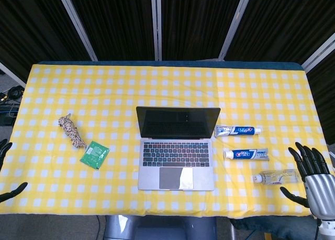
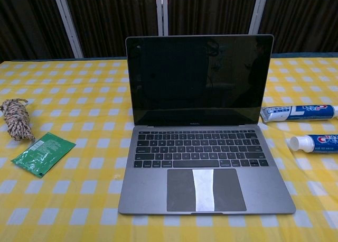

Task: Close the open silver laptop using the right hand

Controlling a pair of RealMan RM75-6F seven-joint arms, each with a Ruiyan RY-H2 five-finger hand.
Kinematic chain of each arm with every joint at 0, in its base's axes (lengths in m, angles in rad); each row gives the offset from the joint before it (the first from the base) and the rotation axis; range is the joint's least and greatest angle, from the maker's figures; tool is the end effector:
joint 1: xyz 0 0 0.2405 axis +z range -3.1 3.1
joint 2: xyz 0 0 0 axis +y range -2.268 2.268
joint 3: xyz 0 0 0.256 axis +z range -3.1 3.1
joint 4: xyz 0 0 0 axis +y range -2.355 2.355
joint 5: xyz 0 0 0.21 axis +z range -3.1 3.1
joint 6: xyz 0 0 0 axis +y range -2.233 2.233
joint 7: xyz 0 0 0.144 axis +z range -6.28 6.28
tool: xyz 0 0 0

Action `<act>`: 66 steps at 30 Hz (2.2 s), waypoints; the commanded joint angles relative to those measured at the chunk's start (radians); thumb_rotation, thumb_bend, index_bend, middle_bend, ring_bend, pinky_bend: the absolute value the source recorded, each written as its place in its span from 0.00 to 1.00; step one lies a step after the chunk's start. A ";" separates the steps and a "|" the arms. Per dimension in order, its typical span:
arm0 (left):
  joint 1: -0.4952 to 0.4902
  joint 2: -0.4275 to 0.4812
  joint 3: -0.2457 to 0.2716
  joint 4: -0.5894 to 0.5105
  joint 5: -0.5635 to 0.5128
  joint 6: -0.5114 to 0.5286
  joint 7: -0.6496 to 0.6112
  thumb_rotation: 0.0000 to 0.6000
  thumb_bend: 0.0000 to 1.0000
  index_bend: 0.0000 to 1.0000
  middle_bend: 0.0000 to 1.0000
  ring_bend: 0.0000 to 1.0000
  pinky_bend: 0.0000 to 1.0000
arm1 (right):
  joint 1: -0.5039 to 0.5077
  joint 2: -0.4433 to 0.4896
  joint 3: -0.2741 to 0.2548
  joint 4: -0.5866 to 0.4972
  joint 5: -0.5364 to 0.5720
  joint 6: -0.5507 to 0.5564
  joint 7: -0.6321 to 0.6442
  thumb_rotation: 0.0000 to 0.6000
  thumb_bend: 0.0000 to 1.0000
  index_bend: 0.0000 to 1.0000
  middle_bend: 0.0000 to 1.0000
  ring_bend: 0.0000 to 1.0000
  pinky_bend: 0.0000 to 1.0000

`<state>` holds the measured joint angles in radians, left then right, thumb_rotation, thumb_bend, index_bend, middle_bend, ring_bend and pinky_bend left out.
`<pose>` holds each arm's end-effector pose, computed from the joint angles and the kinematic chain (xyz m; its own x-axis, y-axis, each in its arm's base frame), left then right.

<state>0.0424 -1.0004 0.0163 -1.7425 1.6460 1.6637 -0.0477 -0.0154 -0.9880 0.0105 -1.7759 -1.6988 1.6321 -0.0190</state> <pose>-0.2888 0.1277 0.1914 0.3394 -0.0587 0.9388 0.9391 -0.0361 -0.3417 -0.2722 -0.1404 0.1889 0.3790 0.0676 0.9229 -0.9160 -0.1143 0.3845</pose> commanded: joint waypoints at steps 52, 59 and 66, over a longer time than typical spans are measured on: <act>-0.094 -0.026 -0.071 0.037 -0.213 -0.202 -0.001 1.00 0.00 0.00 0.00 0.00 0.00 | 0.918 -0.123 0.306 0.093 0.761 -1.002 0.021 1.00 1.00 0.10 0.19 0.13 0.18; -0.093 -0.023 -0.067 0.035 -0.206 -0.200 -0.010 1.00 0.00 0.00 0.00 0.00 0.00 | 0.958 -0.126 0.276 0.074 0.851 -0.988 -0.040 1.00 1.00 0.12 0.22 0.16 0.21; -0.093 -0.023 -0.065 0.035 -0.203 -0.197 -0.011 1.00 0.00 0.00 0.00 0.00 0.00 | 0.968 -0.111 0.267 0.041 0.876 -0.974 -0.043 1.00 1.00 0.20 0.33 0.27 0.29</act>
<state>-0.0504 -1.0237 -0.0487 -1.7070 1.4429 1.4665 -0.0584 0.9516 -1.1020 0.2792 -1.7321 -0.8235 0.6573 -0.0625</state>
